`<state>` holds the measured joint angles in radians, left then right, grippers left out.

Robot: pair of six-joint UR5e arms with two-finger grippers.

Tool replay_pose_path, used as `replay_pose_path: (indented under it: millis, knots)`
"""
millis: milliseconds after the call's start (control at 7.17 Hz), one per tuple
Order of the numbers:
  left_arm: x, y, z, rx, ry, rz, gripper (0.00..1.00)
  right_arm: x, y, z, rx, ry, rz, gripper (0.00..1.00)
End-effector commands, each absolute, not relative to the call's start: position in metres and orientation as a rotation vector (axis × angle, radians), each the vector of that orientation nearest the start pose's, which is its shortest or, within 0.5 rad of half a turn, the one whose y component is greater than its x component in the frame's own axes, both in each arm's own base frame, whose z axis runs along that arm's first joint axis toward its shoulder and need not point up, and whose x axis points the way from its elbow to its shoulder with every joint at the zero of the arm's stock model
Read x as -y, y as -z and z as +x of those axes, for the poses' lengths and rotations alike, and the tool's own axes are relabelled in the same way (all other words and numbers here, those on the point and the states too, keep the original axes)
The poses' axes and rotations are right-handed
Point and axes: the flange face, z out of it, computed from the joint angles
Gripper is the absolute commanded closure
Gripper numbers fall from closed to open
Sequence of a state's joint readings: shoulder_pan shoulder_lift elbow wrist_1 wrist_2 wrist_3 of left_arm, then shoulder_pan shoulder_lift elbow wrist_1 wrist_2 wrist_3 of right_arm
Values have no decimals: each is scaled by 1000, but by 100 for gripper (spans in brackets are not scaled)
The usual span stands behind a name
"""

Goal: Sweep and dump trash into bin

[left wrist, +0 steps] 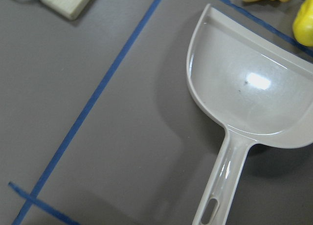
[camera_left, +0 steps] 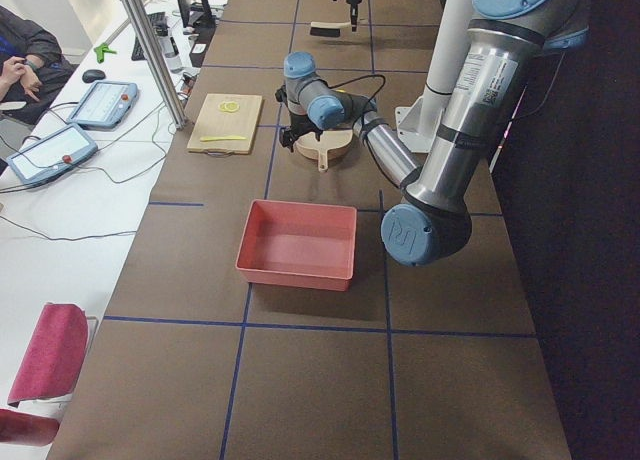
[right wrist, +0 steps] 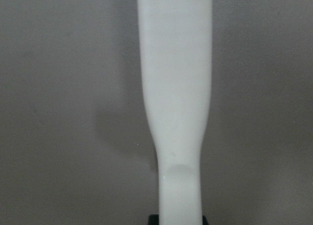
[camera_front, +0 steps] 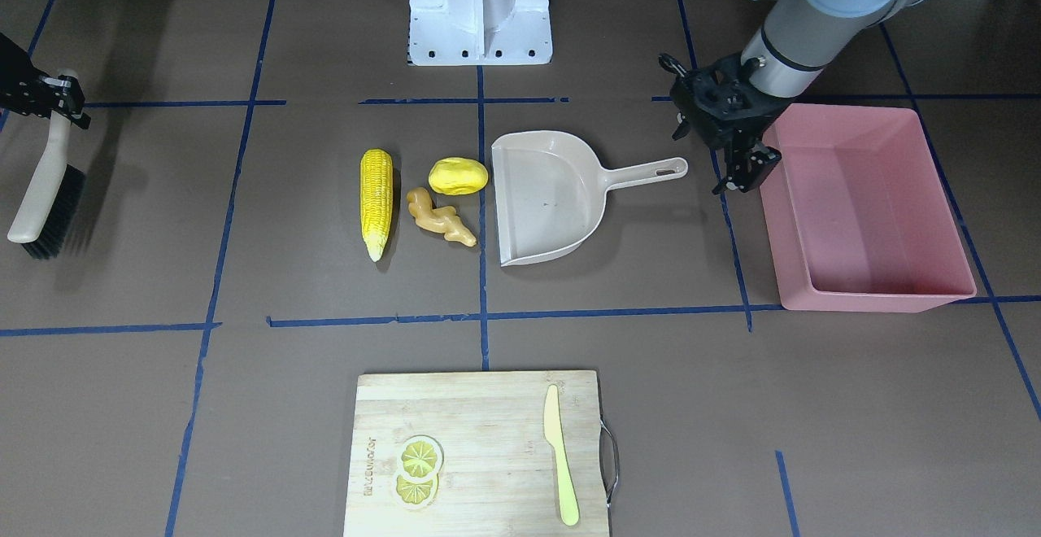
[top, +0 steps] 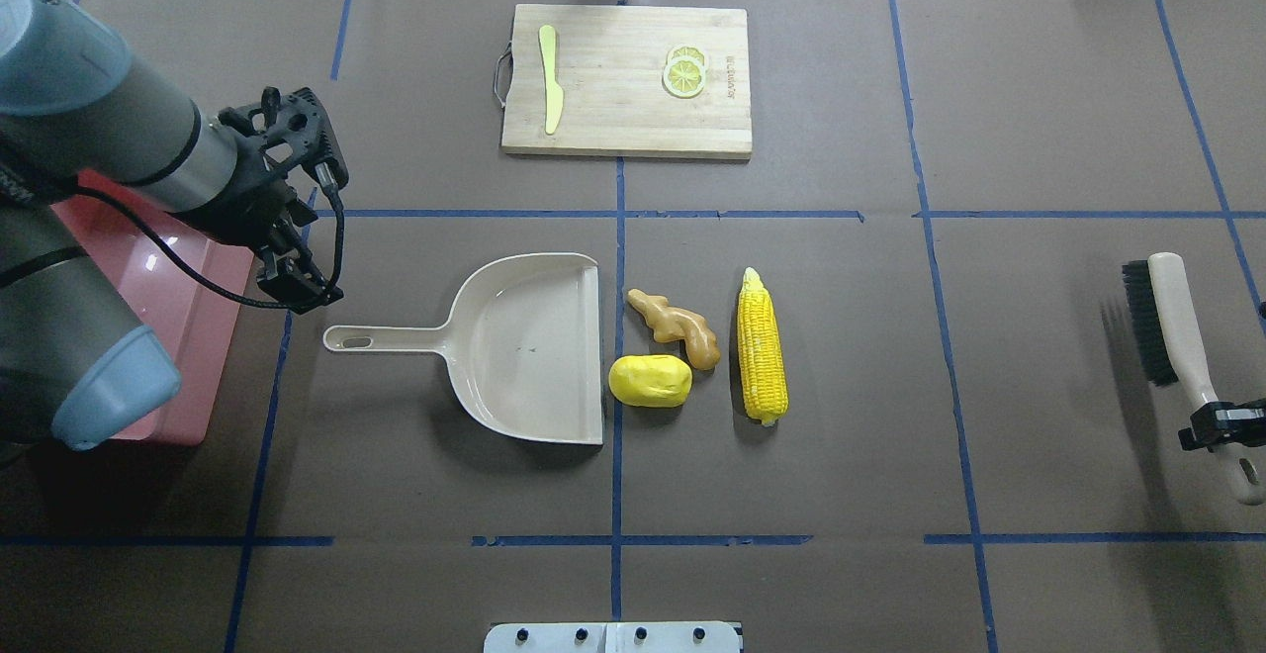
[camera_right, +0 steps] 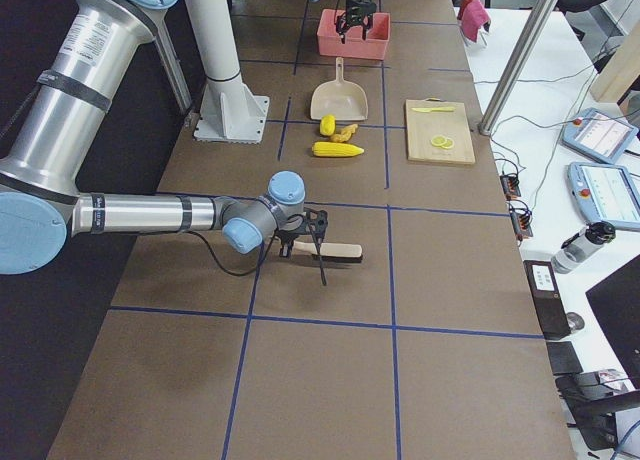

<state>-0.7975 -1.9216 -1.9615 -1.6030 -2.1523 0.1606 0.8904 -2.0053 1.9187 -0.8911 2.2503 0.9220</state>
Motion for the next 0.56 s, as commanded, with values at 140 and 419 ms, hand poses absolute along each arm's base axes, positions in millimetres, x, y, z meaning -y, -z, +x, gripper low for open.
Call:
replay_pose_path:
  millis: [140, 419]
  knots:
    - [436, -295, 374, -745, -1301, 631, 0, 325, -542, -172, 855, -36, -112, 100]
    - [412, -289, 425, -670, -1361, 645, 0, 337, -527, -181, 864, -32, -104, 100]
